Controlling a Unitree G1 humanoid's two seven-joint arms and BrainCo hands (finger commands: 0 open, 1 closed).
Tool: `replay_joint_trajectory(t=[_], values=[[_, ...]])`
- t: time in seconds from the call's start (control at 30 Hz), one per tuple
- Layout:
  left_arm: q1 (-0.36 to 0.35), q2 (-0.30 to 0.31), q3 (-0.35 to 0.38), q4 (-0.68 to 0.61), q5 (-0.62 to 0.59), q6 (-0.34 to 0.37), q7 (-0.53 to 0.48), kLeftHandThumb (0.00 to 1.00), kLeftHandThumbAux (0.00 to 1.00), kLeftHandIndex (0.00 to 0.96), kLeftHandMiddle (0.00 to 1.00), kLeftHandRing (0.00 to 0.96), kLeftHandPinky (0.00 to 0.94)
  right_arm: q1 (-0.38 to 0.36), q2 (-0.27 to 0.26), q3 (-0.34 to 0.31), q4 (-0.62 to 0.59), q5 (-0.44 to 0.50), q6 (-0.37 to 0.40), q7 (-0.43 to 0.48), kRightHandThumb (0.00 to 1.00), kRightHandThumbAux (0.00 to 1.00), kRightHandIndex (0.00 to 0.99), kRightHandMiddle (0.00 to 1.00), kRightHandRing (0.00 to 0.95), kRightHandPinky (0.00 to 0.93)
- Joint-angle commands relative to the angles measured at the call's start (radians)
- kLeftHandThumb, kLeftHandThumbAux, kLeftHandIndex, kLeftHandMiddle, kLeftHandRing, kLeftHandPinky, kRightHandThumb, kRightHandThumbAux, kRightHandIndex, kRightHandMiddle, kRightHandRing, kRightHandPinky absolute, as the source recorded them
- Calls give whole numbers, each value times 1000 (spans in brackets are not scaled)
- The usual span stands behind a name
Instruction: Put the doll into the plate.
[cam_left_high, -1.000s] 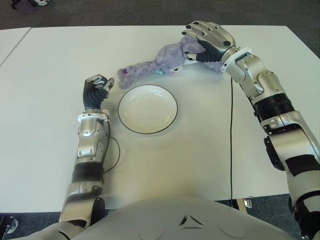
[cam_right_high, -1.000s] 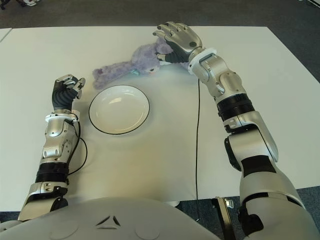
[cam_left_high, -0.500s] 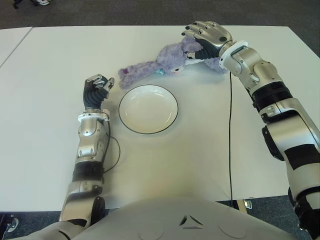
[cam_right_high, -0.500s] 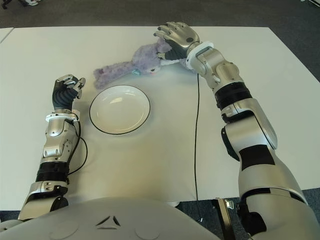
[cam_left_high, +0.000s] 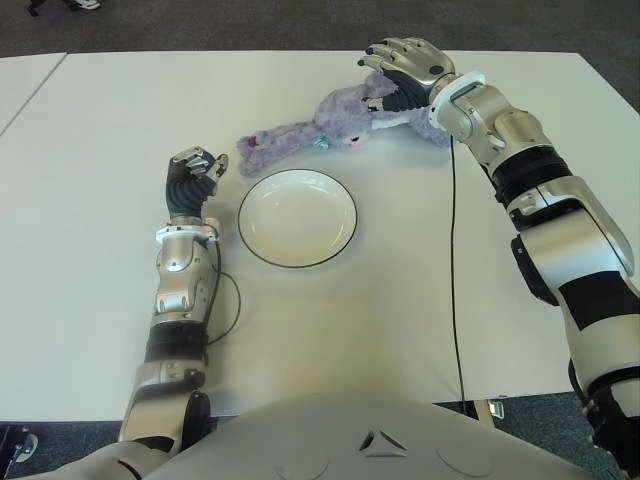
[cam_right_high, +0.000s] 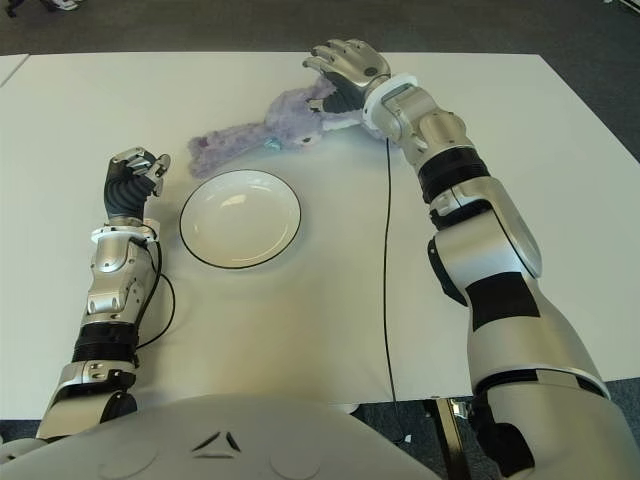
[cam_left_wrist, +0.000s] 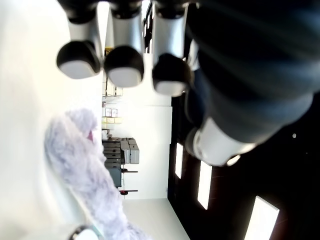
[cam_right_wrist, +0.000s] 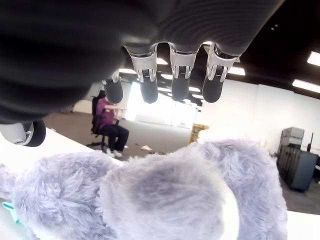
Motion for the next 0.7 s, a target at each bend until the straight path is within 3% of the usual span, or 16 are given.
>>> replay_joint_trajectory(t=[0.03,0.7], values=[[110,-45,-3,91,8,-2,7,399,820,845,891,895,876,-24,35,23,49,-1,-8,-11,441,216,0,0,0,0],[116,-48,-2,95,17,-13,15,407,819,837,885,892,875,-86,147,61,176,14,49,-18,411,219,0,0,0,0]])
